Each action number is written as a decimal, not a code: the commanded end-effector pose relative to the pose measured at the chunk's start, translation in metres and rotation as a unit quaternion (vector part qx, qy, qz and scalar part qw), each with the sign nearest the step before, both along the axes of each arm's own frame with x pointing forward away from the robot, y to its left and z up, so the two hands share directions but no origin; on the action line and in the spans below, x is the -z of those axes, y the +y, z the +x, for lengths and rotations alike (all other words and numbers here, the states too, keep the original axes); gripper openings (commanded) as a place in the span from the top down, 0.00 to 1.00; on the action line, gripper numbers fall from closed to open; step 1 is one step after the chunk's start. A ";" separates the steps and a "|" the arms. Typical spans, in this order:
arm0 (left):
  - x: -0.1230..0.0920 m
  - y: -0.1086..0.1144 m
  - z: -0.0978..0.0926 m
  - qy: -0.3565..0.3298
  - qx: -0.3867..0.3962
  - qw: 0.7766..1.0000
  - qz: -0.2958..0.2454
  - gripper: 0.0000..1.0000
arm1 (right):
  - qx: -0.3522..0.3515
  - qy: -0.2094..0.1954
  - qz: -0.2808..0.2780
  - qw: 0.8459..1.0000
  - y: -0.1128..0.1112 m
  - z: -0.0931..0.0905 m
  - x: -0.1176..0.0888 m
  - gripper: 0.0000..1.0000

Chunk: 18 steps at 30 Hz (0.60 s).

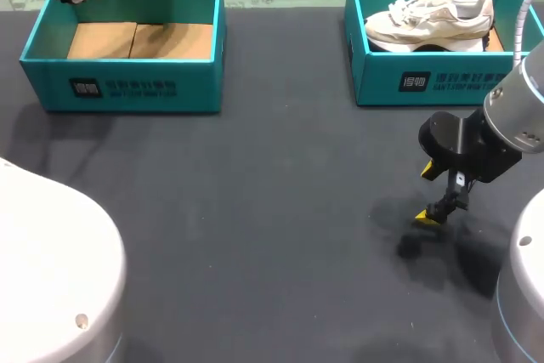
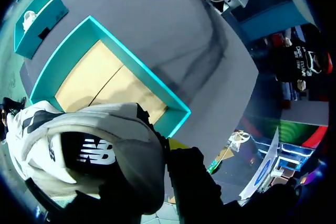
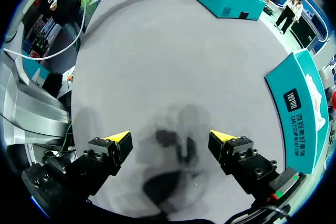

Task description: Take the shoe out of the shoebox, open the shoe tongue, remove and reinsert the insole, then place the shoe into the shoebox

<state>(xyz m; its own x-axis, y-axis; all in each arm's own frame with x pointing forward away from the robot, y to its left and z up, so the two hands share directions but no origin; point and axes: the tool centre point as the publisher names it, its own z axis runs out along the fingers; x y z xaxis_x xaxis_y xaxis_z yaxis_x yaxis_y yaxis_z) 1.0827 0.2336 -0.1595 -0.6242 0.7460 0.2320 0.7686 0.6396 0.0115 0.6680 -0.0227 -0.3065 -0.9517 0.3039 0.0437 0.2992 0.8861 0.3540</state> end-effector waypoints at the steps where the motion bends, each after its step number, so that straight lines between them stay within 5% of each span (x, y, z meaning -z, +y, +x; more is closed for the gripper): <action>1: 0.002 0.002 -0.007 -0.060 0.076 0.995 -0.008 1.00 | 0.001 -0.001 -0.001 1.000 0.000 -0.001 0.000 0.00; 12: 0.000 0.017 0.007 -0.063 0.258 0.964 -0.002 1.00 | 0.001 -0.001 -0.001 1.000 0.000 -0.001 0.000 0.00; 18: -0.003 0.020 0.010 -0.065 0.265 0.962 0.013 1.00 | 0.001 -0.001 -0.001 1.000 0.000 -0.001 0.000 0.00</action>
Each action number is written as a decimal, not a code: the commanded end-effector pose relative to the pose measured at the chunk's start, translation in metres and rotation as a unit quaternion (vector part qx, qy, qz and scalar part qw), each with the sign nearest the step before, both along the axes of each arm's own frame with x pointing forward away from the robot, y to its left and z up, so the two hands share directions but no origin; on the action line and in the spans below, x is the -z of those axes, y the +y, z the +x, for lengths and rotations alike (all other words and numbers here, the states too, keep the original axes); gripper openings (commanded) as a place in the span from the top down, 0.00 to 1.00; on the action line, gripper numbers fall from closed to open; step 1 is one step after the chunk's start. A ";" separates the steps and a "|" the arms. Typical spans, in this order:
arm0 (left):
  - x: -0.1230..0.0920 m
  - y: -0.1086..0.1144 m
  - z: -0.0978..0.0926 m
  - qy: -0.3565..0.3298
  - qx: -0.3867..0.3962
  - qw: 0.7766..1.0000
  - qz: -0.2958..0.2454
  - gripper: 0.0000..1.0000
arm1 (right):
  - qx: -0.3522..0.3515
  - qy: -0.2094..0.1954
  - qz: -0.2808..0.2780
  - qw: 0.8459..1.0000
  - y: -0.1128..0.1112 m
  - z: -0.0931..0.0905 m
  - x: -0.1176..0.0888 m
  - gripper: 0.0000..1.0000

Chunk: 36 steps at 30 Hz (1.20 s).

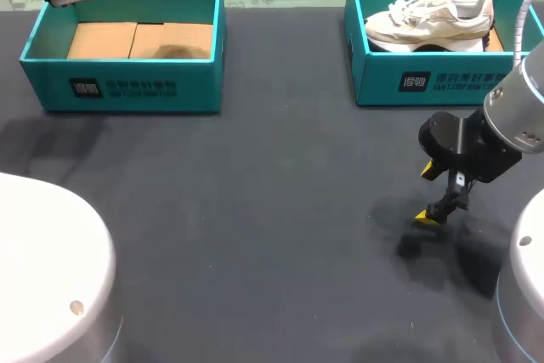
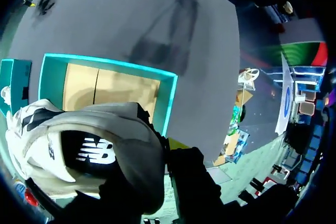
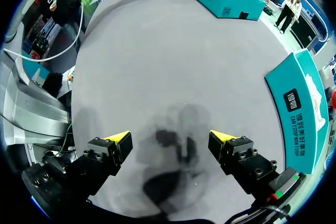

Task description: Take the shoe out of the shoebox, open the shoe tongue, remove and reinsert the insole, then place the shoe into the shoebox

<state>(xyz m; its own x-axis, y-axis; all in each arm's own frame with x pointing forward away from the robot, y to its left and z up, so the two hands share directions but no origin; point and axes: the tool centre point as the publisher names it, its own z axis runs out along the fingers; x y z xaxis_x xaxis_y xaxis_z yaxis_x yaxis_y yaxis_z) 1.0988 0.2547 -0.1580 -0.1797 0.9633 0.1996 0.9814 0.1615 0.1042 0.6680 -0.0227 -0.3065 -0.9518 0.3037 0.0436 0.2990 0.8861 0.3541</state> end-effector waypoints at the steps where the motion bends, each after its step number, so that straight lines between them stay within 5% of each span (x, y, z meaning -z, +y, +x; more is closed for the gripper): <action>1: -0.001 -0.002 -0.006 -0.018 0.002 1.000 0.004 1.00 | 0.001 -0.001 -0.001 1.000 0.000 -0.001 0.000 0.00; 6: -0.001 -0.002 -0.006 -0.018 0.002 1.000 0.004 1.00 | 0.001 -0.001 -0.001 1.000 0.000 -0.001 0.000 0.00; 20: 0.045 0.001 0.008 0.027 0.123 0.991 0.034 1.00 | 0.001 -0.001 -0.001 1.000 0.000 -0.001 0.000 0.00; 30: 0.041 0.004 0.009 0.020 0.115 0.993 0.033 1.00 | 0.001 -0.001 -0.001 1.000 0.000 -0.001 0.000 0.00; 36: 0.066 0.005 0.015 0.040 0.122 0.991 0.033 1.00 | 0.001 -0.001 -0.001 1.000 0.000 -0.001 0.000 0.00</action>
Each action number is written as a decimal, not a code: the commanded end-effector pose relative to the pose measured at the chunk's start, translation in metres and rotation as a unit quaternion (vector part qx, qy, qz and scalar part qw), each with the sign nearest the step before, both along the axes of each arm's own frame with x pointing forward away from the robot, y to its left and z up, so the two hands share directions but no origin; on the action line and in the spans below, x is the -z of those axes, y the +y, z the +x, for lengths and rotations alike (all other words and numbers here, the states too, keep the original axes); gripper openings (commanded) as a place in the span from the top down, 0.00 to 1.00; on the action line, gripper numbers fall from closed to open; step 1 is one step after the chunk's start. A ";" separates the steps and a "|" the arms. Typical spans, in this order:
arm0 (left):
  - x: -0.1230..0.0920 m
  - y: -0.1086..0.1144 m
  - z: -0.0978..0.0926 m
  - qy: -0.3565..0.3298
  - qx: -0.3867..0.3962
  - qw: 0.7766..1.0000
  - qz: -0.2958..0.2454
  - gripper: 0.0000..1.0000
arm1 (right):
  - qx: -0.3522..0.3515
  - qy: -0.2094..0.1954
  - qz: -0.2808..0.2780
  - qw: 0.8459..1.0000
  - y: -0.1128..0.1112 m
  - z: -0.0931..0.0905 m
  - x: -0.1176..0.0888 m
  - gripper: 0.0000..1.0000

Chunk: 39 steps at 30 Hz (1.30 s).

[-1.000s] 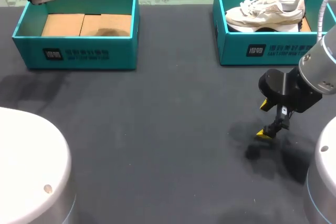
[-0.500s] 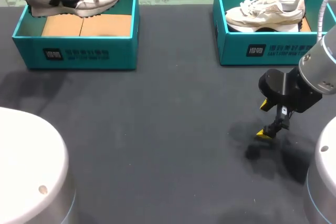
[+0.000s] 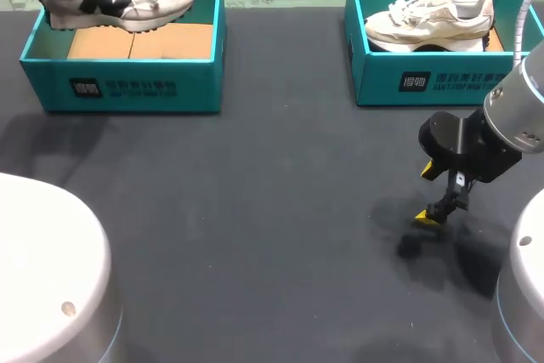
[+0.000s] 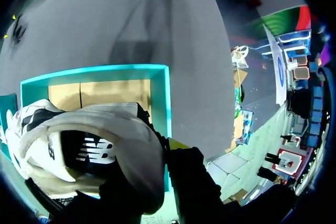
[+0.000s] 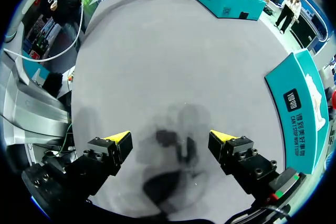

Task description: Take the shoe out of the shoebox, open the shoe tongue, remove and reinsert the insole, then place the shoe into the shoebox

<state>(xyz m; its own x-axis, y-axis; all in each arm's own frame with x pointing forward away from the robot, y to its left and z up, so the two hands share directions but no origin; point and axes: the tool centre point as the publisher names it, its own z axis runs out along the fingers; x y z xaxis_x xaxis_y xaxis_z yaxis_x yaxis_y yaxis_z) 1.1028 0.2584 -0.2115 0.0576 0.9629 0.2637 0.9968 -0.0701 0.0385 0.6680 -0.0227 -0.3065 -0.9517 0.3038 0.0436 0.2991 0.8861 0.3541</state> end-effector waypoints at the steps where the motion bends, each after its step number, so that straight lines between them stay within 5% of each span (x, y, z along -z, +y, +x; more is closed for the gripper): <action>1: 0.015 0.001 0.011 0.009 0.008 1.000 0.002 1.00 | 0.001 -0.001 -0.001 1.000 0.000 -0.001 0.000 0.00; 39: 0.101 -0.004 -0.007 0.057 0.027 0.998 0.028 1.00 | 0.001 -0.001 -0.001 1.000 0.000 -0.001 0.000 0.00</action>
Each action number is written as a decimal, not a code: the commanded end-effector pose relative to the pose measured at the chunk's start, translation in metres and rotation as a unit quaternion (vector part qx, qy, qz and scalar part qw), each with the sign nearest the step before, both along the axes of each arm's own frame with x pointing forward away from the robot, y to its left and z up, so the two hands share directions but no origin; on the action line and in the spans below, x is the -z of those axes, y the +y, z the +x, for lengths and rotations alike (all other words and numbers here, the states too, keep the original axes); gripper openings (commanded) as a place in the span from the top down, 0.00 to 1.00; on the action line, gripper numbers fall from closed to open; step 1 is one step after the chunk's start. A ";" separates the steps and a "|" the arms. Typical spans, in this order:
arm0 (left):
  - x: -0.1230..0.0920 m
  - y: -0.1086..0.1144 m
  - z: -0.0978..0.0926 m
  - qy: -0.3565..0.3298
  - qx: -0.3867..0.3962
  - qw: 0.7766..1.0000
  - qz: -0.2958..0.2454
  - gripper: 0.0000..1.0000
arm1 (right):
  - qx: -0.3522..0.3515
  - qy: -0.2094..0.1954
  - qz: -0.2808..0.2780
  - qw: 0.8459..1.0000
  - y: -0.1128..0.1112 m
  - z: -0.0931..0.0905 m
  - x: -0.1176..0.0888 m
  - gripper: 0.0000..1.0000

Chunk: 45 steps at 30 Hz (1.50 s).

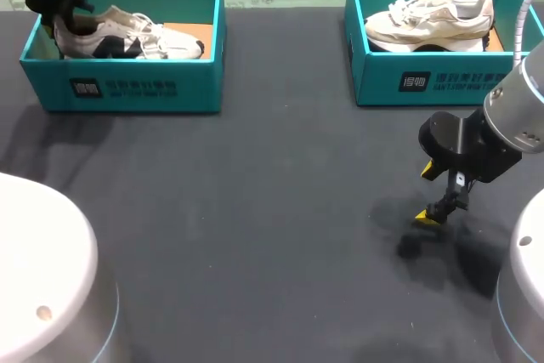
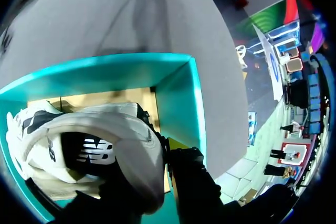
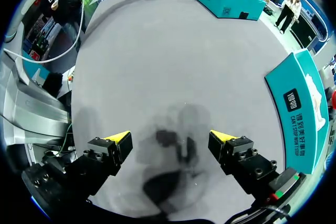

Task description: Take the shoe out of the shoebox, open the shoe tongue, remove and reinsert the insole, then place the shoe into the shoebox

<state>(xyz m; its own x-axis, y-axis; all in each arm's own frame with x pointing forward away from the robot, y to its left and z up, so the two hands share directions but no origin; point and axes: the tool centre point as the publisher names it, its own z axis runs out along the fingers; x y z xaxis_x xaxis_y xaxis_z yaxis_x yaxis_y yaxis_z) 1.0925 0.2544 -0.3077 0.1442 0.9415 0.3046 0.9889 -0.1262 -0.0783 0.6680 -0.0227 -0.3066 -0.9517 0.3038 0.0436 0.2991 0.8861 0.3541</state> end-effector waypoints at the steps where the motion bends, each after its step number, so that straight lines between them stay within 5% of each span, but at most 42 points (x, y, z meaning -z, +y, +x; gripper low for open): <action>1: 0.006 0.000 0.004 0.002 -0.002 1.000 0.000 1.00 | 0.001 -0.001 -0.001 1.000 0.000 -0.001 0.000 0.00; 42: 0.055 -0.013 0.000 0.015 -0.015 1.000 -0.021 1.00 | 0.001 -0.001 -0.001 1.000 0.000 -0.001 0.000 0.00; 45: 0.057 -0.013 0.000 0.016 -0.019 0.999 -0.020 0.73 | 0.001 -0.001 -0.001 1.000 0.000 -0.001 0.000 0.00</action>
